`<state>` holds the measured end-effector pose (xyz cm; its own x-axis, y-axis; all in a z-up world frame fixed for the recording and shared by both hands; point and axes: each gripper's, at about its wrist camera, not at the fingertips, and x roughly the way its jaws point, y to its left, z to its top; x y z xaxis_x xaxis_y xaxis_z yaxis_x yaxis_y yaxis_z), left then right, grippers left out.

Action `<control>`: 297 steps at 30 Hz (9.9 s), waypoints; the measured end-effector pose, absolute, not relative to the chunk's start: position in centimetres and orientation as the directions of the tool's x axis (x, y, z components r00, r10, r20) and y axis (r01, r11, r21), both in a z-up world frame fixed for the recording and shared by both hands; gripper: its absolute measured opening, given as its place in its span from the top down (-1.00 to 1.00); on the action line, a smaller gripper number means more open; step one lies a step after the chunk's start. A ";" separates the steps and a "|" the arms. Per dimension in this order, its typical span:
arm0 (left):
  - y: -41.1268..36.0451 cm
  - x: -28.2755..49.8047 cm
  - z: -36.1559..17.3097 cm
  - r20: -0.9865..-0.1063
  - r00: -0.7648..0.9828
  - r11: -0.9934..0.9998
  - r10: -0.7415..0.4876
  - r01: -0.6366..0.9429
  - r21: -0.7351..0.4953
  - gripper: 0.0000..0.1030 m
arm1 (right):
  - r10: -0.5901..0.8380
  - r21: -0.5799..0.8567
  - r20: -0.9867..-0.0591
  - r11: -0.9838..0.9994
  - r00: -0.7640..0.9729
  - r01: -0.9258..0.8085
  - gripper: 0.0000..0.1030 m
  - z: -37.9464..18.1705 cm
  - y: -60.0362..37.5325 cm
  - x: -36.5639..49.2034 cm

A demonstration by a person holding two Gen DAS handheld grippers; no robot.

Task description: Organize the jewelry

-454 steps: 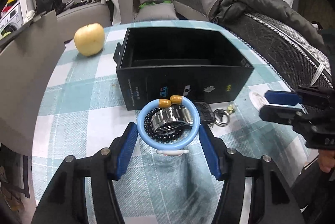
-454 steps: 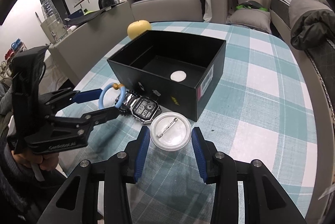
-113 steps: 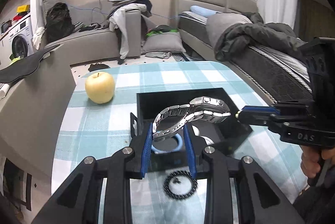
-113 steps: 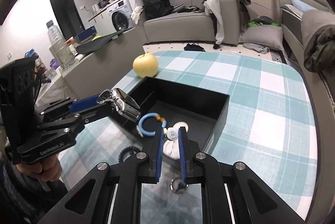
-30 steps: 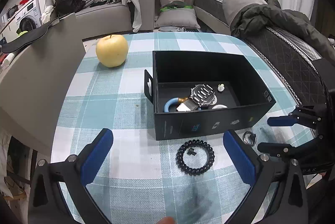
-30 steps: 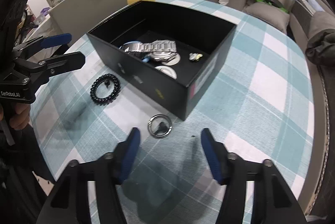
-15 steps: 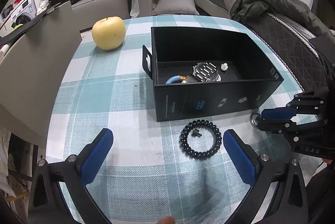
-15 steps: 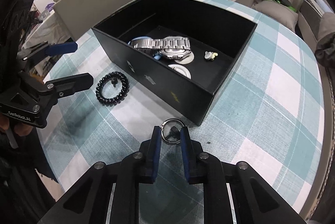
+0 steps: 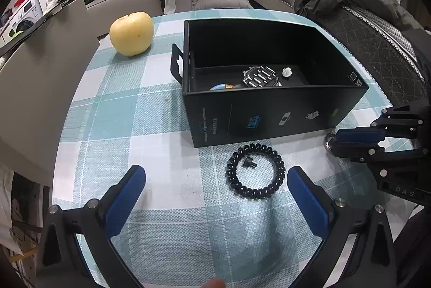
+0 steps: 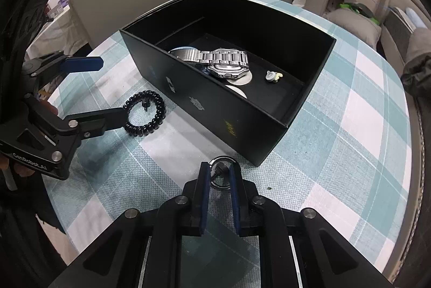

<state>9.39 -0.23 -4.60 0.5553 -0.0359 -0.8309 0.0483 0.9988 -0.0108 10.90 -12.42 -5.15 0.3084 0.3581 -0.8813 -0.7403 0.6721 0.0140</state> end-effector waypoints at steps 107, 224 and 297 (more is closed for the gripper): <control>-1.4 9.0 0.9 -0.672 0.714 0.976 -0.196 0.205 -0.067 0.37 | 0.614 0.198 -0.672 0.688 0.414 -0.698 0.82 2.5 -15.8 11.3; -0.3 9.6 -4.5 -0.817 0.568 0.993 -0.101 0.105 -0.049 -0.97 | 0.380 0.055 -0.891 0.632 0.247 -0.773 0.07 -5.4 -13.0 11.0; -3.5 9.8 -6.0 -0.841 0.525 0.969 -0.131 0.245 0.002 0.86 | 0.574 0.123 -0.744 0.621 0.342 -0.774 0.49 0.3 -14.6 9.7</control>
